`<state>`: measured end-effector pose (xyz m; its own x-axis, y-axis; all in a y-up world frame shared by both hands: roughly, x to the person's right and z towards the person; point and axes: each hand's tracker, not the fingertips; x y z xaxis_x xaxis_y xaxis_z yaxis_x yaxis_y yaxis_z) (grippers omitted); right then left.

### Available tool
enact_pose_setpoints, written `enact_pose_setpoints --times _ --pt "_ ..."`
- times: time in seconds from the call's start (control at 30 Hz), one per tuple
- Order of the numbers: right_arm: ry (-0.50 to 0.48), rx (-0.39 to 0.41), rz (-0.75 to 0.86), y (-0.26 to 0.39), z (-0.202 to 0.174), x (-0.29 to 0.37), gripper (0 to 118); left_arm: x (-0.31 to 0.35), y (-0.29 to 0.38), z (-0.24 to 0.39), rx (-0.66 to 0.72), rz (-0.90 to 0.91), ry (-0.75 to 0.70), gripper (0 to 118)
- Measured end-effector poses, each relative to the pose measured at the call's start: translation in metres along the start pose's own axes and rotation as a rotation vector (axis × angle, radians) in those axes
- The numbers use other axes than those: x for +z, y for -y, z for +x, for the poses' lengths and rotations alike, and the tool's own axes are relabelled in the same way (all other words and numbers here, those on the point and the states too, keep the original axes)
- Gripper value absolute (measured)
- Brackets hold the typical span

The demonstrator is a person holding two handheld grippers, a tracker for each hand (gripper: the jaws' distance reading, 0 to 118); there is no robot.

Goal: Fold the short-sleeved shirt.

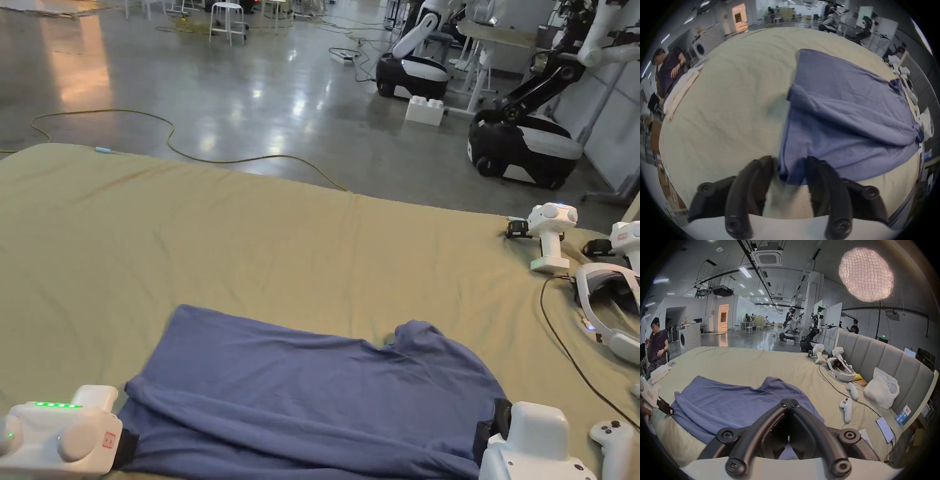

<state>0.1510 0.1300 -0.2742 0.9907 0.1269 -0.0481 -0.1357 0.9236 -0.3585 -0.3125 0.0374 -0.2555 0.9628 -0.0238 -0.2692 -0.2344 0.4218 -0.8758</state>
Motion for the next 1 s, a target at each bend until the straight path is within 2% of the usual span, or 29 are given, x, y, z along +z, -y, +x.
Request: enact_pose_setpoints --times 0.1,0.17,0.2,0.27,0.3,0.4,0.53,0.63,0.77,0.87,0.9,0.97,1.0 --pt "0.006 -0.025 -0.046 0.005 0.016 -0.004 0 0.007 0.005 0.002 -0.009 0.008 0.029 13" --pt "0.015 -0.034 -0.095 0.010 0.030 -0.012 1 0.010 0.007 -0.001 0.007 0.007 0.075 8" --pt "0.019 -0.033 -0.124 0.011 0.038 -0.016 15 0.013 0.008 -0.003 0.016 0.012 0.074 8" --pt "0.031 -0.032 -0.212 0.015 0.059 -0.023 55 0.011 0.006 -0.015 0.032 0.023 0.096 8" --pt "0.018 -0.036 -0.281 0.017 0.070 -0.031 68 0.015 0.008 -0.017 0.038 0.032 0.099 8" --pt "-0.036 -0.058 -0.437 0.028 0.088 -0.044 68 0.018 0.009 -0.022 0.037 0.054 0.108 8" --pt "-0.051 -0.062 -0.576 0.067 0.110 -0.079 68 0.019 0.011 -0.027 0.029 0.062 0.117 8" --pt "-0.104 -0.050 -0.660 0.083 0.111 -0.099 68 0.014 0.011 -0.030 0.042 0.059 0.124 8" --pt "-0.131 0.001 -0.754 0.107 0.104 -0.124 68 0.011 0.011 -0.029 0.044 0.053 0.122 8" --pt "-0.113 -0.049 -0.731 0.105 0.105 -0.116 65 0.010 0.011 -0.029 0.043 0.050 0.119 7" --pt "-0.111 -0.049 -0.734 0.103 0.104 -0.113 57 0.010 0.012 -0.028 0.044 0.051 0.118 7" --pt "-0.124 -0.039 -0.725 0.103 0.100 -0.106 22 0.010 0.012 -0.027 0.049 0.055 0.116 7" --pt "-0.116 -0.013 -0.713 0.103 0.098 -0.105 10 0.009 0.012 -0.026 0.046 0.057 0.113 7"
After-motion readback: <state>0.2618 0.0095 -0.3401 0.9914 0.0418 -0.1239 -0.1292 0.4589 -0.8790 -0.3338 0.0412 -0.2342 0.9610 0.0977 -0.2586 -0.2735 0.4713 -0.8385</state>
